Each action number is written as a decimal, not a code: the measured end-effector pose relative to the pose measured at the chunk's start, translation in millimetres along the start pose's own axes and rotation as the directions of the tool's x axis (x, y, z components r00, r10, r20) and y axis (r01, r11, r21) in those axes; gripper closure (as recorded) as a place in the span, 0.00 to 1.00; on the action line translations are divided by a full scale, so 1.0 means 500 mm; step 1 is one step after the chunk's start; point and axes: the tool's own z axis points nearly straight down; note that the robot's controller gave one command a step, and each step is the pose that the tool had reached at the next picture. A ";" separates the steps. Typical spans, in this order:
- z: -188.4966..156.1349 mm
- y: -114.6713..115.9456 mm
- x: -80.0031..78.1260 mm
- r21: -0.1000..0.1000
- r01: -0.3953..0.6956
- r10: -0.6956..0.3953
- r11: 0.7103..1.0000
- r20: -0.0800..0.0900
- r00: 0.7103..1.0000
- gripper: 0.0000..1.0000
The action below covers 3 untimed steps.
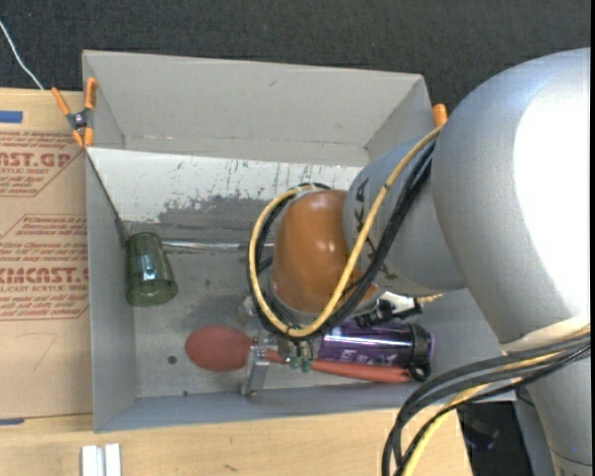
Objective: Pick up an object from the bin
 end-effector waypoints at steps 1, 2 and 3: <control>-0.001 0.032 0.012 -0.002 0.036 -0.036 0.999 0.008 0.999 0.00; 0.001 0.005 0.002 -0.004 0.001 -0.001 1.000 -0.002 1.000 1.00; 0.001 0.005 0.002 -0.004 0.001 -0.001 1.000 -0.002 1.000 1.00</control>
Offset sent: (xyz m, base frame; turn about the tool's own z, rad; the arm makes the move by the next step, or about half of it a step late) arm 0.0000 0.0000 0.0000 0.0000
